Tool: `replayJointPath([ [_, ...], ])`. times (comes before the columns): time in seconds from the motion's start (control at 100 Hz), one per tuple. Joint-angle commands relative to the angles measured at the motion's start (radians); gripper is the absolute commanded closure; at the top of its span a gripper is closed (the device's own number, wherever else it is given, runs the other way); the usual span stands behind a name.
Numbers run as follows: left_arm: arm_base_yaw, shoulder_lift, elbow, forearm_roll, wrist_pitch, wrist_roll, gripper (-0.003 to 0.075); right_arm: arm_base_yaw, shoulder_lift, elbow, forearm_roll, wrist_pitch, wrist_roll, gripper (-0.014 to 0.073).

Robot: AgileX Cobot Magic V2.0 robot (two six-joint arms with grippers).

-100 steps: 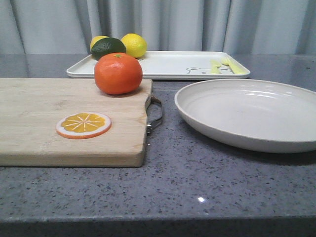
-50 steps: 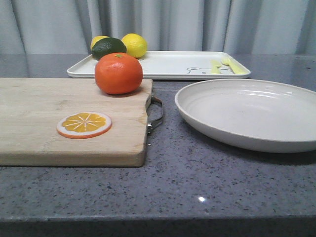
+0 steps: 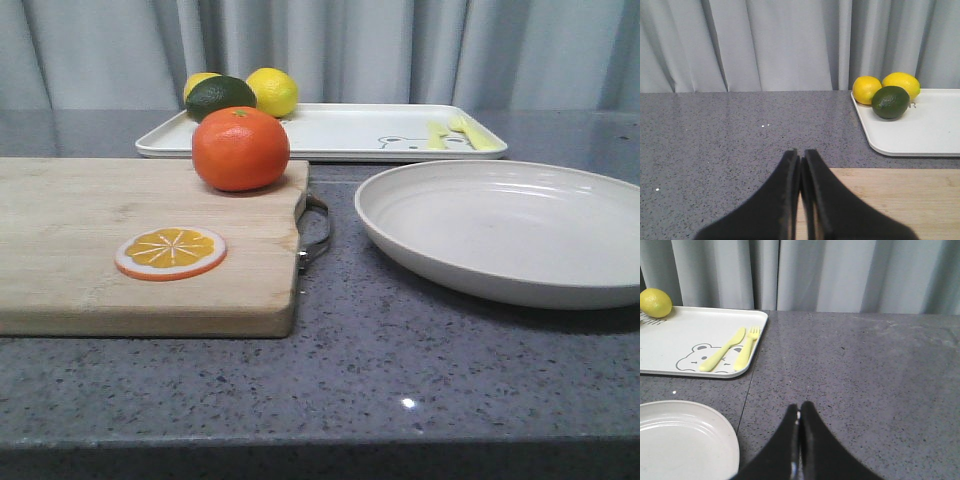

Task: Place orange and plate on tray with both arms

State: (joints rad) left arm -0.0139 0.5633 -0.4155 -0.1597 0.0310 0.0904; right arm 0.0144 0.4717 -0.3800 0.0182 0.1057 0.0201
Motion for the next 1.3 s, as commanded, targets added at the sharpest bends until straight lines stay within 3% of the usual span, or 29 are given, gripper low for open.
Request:
replayJointPath([
  [0.0, 0.002, 0.017, -0.039, -0.007, -0.096, -0.004, 0.0740, -0.005, 0.011, -0.038, -0.011, -0.081, -0.003, 0.0650],
  [0.1, 0.002, 0.034, -0.039, -0.007, -0.113, -0.004, 0.0736, -0.005, 0.011, -0.038, -0.011, -0.081, -0.003, 0.0650],
  [0.17, 0.002, 0.052, -0.039, 0.005, -0.119, -0.004, 0.0682, -0.005, 0.011, -0.038, -0.011, -0.081, -0.003, 0.0650],
  [0.22, 0.002, 0.065, -0.039, 0.013, -0.120, -0.004, 0.0601, -0.005, 0.011, -0.038, -0.011, -0.081, -0.003, 0.0650],
  [0.34, 0.002, 0.097, -0.048, 0.013, -0.120, -0.004, 0.0320, -0.005, 0.011, -0.038, -0.011, -0.081, -0.003, 0.0650],
  [0.41, 0.002, 0.118, -0.067, 0.013, -0.120, -0.004, 0.0208, -0.005, 0.011, -0.038, -0.011, -0.081, -0.003, 0.0650],
  [0.46, 0.002, 0.136, -0.090, 0.013, -0.118, -0.004, 0.0169, -0.005, 0.011, -0.038, -0.011, -0.081, -0.003, 0.0650],
  [0.78, -0.025, 0.332, -0.308, -0.015, 0.044, -0.004, 0.0161, -0.005, 0.011, -0.038, -0.011, -0.081, -0.003, 0.0650],
  [0.89, -0.102, 0.429, -0.387, -0.022, 0.084, -0.004, 0.0158, -0.005, 0.011, -0.038, -0.011, -0.081, -0.003, 0.0650],
  [1.09, -0.254, 0.591, -0.524, -0.052, 0.097, -0.004, 0.0083, -0.005, 0.011, -0.038, -0.011, -0.081, -0.003, 0.0650],
  [1.29, -0.362, 0.774, -0.705, -0.152, 0.262, -0.004, 0.0078, -0.005, 0.011, -0.038, -0.011, -0.081, -0.003, 0.0650],
])
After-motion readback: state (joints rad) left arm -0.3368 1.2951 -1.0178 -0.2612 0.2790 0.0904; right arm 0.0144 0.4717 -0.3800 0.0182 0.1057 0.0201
